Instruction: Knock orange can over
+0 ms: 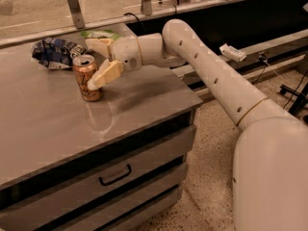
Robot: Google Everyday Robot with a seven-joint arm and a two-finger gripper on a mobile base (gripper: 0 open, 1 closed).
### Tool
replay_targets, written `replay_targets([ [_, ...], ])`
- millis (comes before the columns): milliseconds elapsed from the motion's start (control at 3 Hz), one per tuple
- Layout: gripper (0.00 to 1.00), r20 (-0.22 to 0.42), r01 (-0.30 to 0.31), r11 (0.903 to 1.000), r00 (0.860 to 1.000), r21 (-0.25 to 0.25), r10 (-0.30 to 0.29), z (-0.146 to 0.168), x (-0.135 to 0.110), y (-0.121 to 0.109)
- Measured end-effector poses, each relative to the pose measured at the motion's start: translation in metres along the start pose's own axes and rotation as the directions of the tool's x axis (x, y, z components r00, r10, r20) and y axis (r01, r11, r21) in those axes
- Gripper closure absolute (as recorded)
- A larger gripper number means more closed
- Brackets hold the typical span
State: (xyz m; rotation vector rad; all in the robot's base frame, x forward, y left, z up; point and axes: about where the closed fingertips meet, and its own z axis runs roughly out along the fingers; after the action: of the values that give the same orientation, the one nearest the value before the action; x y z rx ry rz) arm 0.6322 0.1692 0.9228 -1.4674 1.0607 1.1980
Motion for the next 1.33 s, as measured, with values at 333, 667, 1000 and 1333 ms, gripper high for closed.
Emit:
replay_targets([
  [333, 0.00, 0.008, -0.009, 1.0000, 1.000, -0.001, 0.009, 0.0003, 0.0046, -0.0004],
  [667, 0.12, 0.009, -0.019, 0.9998, 1.000, -0.007, 0.019, 0.0016, 0.0089, -0.0002],
  [1000, 0.35, 0.007, -0.028, 0.9994, 1.000, -0.020, 0.028, 0.0038, 0.0124, 0.0010],
  [1333, 0.59, 0.013, -0.036, 0.9988, 0.999, -0.033, 0.037, 0.0054, 0.0137, 0.0028],
])
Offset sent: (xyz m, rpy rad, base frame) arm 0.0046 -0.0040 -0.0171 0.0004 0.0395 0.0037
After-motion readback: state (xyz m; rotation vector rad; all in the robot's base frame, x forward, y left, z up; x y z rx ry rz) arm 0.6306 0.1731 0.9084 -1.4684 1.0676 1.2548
